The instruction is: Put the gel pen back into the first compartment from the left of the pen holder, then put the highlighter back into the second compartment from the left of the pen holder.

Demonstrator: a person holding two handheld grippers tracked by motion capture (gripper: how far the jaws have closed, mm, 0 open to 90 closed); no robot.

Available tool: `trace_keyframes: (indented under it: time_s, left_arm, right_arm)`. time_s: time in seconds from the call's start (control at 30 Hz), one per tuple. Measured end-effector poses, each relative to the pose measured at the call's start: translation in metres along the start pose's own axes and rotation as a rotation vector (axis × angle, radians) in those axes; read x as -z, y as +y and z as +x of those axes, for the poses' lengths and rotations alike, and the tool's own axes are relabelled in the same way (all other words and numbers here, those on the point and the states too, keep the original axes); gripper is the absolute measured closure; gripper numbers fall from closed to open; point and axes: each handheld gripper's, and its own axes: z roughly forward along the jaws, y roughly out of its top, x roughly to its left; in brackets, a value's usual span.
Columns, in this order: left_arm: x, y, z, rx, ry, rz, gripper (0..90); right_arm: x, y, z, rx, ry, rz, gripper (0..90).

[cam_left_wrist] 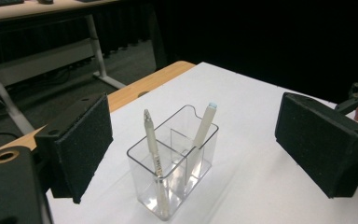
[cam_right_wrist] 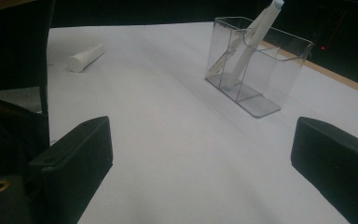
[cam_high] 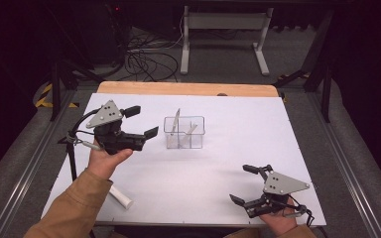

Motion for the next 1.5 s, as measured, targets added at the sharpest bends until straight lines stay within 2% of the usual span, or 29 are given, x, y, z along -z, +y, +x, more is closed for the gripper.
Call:
trace_keyframes:
  time_s: [0.1, 0.23, 0.33, 0.43, 0.53, 0.63, 0.8, 0.9, 1.07, 1.13, 1.33, 1.5]
  left_arm:
    - [0.002, -0.001, -0.002, -0.022, 0.008, 0.01, 12.1]
    - [0.006, -0.002, -0.002, -0.056, -0.008, 0.03, 13.2]
    - [0.009, -0.004, -0.001, -0.052, -0.026, 0.04, 13.1]
    - [0.012, -0.006, -0.001, -0.069, -0.012, 0.063, 15.0]
    - [0.014, -0.008, 0.001, -0.061, -0.043, 0.074, 21.6]
    - [0.016, -0.01, 0.002, -0.064, -0.068, 0.095, 24.0]
    - [0.022, -0.014, 0.0, -0.098, -0.067, 0.107, 28.3]
    - [0.027, -0.016, -0.003, -0.139, -0.061, 0.114, 28.7]
    - [0.033, -0.02, -0.006, -0.195, -0.088, 0.137, 32.2]
    - [0.034, -0.022, -0.006, -0.204, -0.097, 0.156, 32.4]
    - [0.039, -0.029, -0.002, -0.209, -0.125, 0.183, 33.3]
    - [0.042, -0.034, 0.001, -0.183, -0.137, 0.18, 33.6]
  right_arm:
    - [0.0, 0.0, 0.0, -0.002, 0.0, 0.0, 6.1]
    - [0.0, 0.0, 0.0, 0.002, 0.0, 0.0, 6.1]
    - [-0.001, 0.0, 0.0, 0.003, 0.002, 0.002, 6.1]
    - [0.0, 0.0, 0.0, 0.002, 0.003, 0.004, 6.1]
    - [0.0, 0.0, 0.0, 0.003, 0.003, 0.003, 6.1]
    - [0.0, 0.0, 0.0, 0.006, 0.004, 0.003, 6.1]
    - [0.0, 0.0, 0.0, 0.004, 0.003, 0.002, 6.1]
    - [0.0, 0.0, 0.0, 0.004, 0.003, 0.004, 6.1]
    - [-0.001, 0.0, 0.001, 0.004, 0.003, 0.003, 6.1]
    - [-0.001, 0.0, 0.001, 0.007, 0.002, 0.002, 6.1]
    - [-0.001, 0.001, 0.001, 0.006, 0.002, 0.002, 6.1]
    - [-0.002, 0.001, 0.001, 0.006, 0.001, 0.0, 6.1]
